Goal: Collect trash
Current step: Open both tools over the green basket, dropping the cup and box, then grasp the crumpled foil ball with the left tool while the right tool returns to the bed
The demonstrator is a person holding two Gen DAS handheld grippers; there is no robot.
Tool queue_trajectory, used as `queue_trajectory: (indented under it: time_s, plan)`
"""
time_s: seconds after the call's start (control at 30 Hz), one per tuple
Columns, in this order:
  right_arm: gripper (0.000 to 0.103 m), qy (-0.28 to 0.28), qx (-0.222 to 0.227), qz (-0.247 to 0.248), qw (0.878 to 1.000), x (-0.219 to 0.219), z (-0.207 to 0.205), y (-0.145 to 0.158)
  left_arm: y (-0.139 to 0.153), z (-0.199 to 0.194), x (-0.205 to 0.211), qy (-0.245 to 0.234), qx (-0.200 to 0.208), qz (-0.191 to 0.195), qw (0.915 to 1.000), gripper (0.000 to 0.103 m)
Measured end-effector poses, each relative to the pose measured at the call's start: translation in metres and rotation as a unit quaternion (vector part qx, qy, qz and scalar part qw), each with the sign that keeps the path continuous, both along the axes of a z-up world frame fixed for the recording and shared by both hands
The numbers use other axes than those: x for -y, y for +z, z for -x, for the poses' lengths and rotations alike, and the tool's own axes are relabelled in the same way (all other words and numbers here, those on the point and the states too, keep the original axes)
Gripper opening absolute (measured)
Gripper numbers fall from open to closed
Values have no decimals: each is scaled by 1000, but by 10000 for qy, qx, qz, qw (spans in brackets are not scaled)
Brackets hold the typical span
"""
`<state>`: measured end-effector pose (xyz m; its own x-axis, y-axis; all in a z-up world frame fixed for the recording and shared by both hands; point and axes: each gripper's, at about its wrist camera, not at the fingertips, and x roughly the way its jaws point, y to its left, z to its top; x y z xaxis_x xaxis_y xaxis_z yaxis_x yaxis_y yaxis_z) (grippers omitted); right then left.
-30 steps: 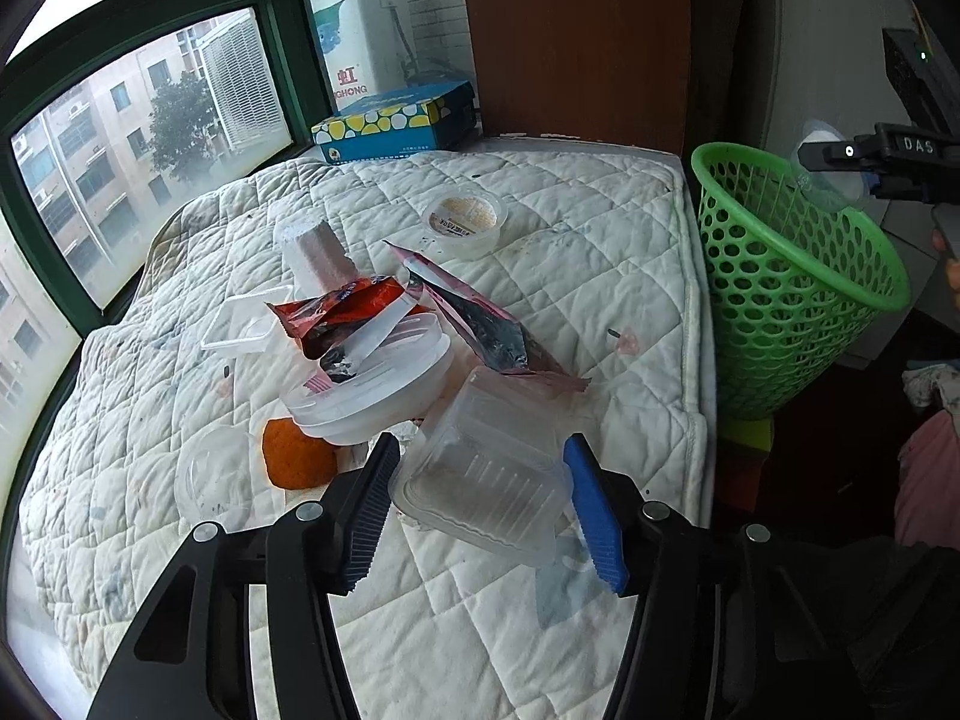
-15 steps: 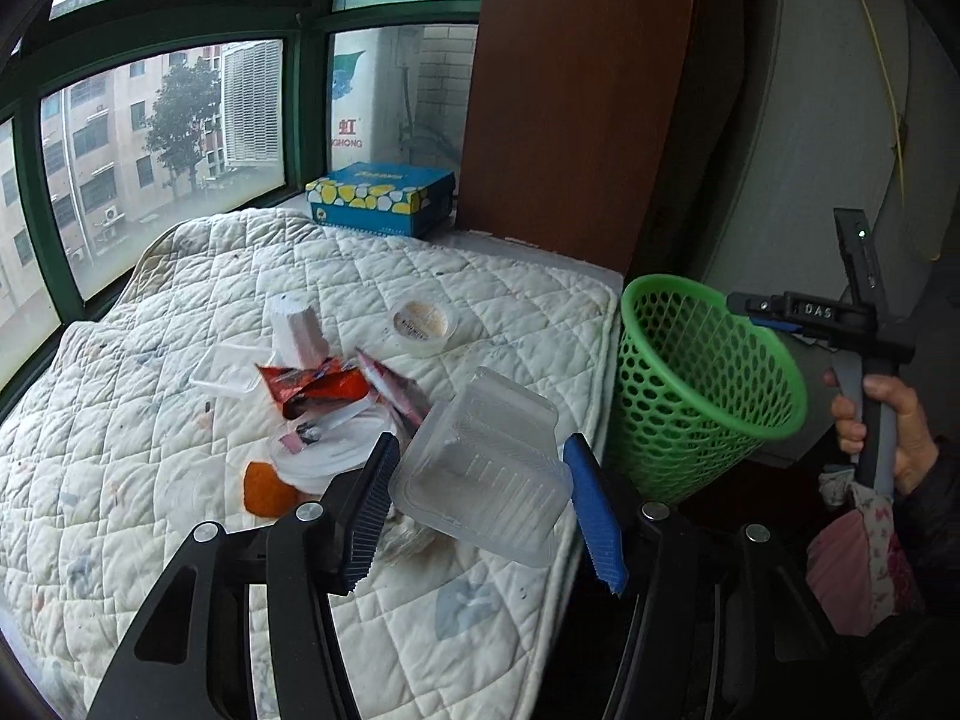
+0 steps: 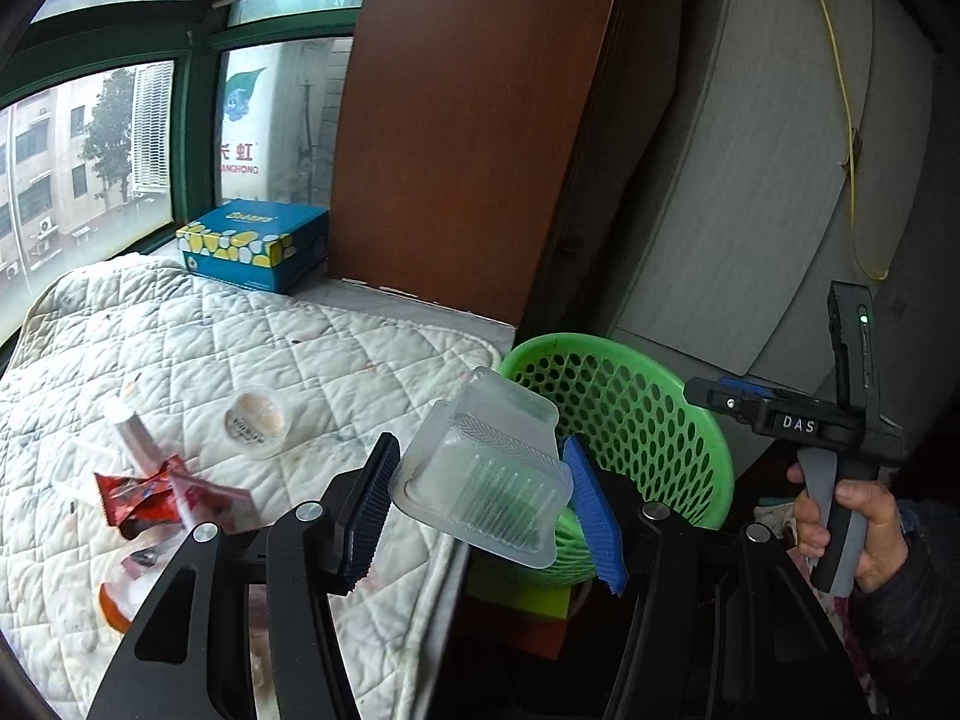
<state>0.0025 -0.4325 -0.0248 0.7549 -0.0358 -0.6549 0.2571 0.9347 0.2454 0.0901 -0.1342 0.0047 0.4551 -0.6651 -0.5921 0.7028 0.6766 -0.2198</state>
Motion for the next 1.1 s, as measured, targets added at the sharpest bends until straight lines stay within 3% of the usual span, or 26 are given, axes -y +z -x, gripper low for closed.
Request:
queue_trajectory:
  time_s: [0.4,0.5,0.57,0.63,0.77,1.1]
  plan:
    - [89,-342,13,164,9993,30,26,-1,-15,-12,102,-573,-393,-277,9972,56]
    - [90,-400,22,123,9991,36,30,-2,-21,-11,116,-619,-532,-295,9962,71]
    - [90,-425,15,106,9990,38,31,-3,-24,-10,122,-674,-591,-260,9956,72]
    - [90,-435,9,72,9990,38,33,-4,-25,-7,124,-654,-603,-257,9957,78]
    - [90,-331,28,62,9994,34,30,-3,-22,-2,112,-445,-528,-240,9973,78]
    - [92,266,88,-25,9996,-4,5,0,-13,6,35,602,-299,-412,9969,83]
